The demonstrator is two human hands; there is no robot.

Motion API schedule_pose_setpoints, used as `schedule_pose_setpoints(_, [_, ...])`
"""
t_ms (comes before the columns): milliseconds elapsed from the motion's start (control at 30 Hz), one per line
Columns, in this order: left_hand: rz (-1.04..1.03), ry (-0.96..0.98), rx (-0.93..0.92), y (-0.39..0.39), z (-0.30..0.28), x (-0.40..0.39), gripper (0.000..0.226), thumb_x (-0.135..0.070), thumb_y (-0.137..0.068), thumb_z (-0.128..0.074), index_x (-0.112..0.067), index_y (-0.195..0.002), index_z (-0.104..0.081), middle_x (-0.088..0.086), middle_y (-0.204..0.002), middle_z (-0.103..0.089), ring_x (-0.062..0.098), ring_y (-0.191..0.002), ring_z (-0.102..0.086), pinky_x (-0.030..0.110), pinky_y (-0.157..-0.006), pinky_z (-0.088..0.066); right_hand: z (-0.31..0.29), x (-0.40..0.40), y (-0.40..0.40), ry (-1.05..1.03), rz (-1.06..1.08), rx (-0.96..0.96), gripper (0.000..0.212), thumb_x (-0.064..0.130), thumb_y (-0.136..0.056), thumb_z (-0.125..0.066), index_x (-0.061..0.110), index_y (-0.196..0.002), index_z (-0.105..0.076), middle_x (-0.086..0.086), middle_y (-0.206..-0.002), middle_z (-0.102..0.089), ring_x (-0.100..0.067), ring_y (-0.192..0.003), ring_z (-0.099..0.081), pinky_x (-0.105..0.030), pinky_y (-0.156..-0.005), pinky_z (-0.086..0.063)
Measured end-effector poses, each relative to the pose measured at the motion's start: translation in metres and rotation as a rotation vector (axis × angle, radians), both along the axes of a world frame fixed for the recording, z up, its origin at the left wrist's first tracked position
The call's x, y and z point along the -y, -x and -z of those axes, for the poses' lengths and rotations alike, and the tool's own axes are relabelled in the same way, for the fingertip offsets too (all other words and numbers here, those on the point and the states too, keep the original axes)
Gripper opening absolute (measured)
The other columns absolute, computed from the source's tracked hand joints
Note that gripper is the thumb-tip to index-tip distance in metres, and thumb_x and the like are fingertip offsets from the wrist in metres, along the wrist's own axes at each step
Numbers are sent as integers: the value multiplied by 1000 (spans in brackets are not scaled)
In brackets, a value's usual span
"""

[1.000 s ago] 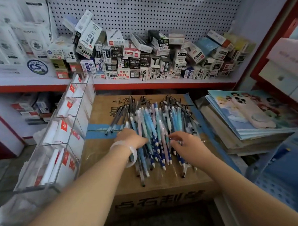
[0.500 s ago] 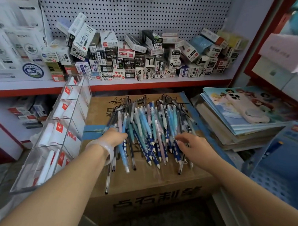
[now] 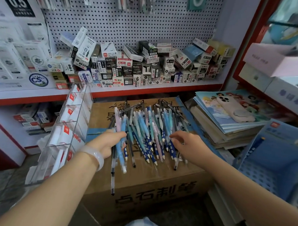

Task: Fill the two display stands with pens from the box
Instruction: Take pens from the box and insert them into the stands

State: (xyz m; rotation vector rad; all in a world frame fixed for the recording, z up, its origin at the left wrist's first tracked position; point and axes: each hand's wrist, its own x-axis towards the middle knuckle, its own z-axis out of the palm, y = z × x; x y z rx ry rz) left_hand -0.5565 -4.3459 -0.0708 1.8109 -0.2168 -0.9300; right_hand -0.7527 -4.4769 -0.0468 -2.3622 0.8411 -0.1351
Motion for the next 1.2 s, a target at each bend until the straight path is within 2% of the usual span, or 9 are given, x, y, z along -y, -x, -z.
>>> schedule_pose_setpoints(67, [24,86,-13,11,-14,4,12,-10,-94,-51,-1,-101,-49,8,-66,-45,18,-50,-45,23,-40,-42,-7,-5,2,-13,3,31,31,26,-100,-40,18,-127,-53,2,-103,-61,-9,-71,-58,-15,-57,-45])
schedule_pose_setpoints(233, [216,227,-50,66,-50,12,9,-9,-93,-52,-4,-86,-54,7,-62,-48,13,-46,-48,21,-39,-43,-32,-14,10,-225,166,216,25,21,-99,-44,15,-117,-60,1,-91,-66,-16,-82,-65,-24,-68,-55])
schedule_pose_setpoints(400, [421,261,20,128,-75,22,8,-11,-94,-50,-7,-89,-56,7,-63,-50,12,-44,-50,19,-40,-44,-61,-16,31,-491,366,426,20,19,-99,-46,7,-107,-60,-13,-95,-68,-18,-77,-64,-20,-62,-54])
schedule_pose_setpoints(567, [490,287,71,170,-92,32,5,-12,-94,-51,-9,-92,-54,7,-66,-48,14,-51,-47,20,-41,-43,-77,-10,72,-607,447,527,22,24,-98,-49,6,-105,-60,-7,-79,-65,-13,-64,-62,-19,-57,-53])
schedule_pose_setpoints(633, [529,306,107,186,-96,36,7,-12,-95,-50,-12,-89,-54,7,-68,-49,14,-52,-47,20,-42,-43,-81,-7,89,-604,473,560,25,27,-97,-51,5,-106,-61,-6,-76,-63,-12,-62,-60,-19,-54,-52])
schedule_pose_setpoints(800, [565,359,140,220,-101,47,10,-14,-96,-48,-15,-87,-53,5,-66,-49,14,-55,-48,21,-47,-43,-96,1,132,-478,502,546,21,25,-95,-54,6,-91,-62,-5,-71,-63,-11,-59,-60,-20,-59,-55])
schedule_pose_setpoints(933, [625,356,176,245,-106,57,12,-14,-96,-47,-16,-84,-51,5,-67,-50,12,-53,-49,18,-43,-44,-104,4,164,-490,490,537,24,26,-95,-55,3,-100,-61,-7,-75,-64,-15,-67,-63,-24,-67,-58])
schedule_pose_setpoints(1067, [662,363,180,265,-108,65,11,-16,-96,-48,-17,-87,-52,4,-69,-49,11,-53,-50,16,-42,-44,-106,11,191,-549,546,667,18,20,-95,-54,4,-91,-62,-5,-73,-63,-6,-56,-61,-17,-59,-55])
schedule_pose_setpoints(1200, [623,396,116,273,-106,72,11,-14,-97,-46,-14,-86,-50,4,-68,-48,11,-52,-45,17,-40,-40,-103,28,216,-560,671,884,20,18,-96,-52,-1,-96,-59,-7,-73,-60,-9,-59,-59,-15,-55,-54])
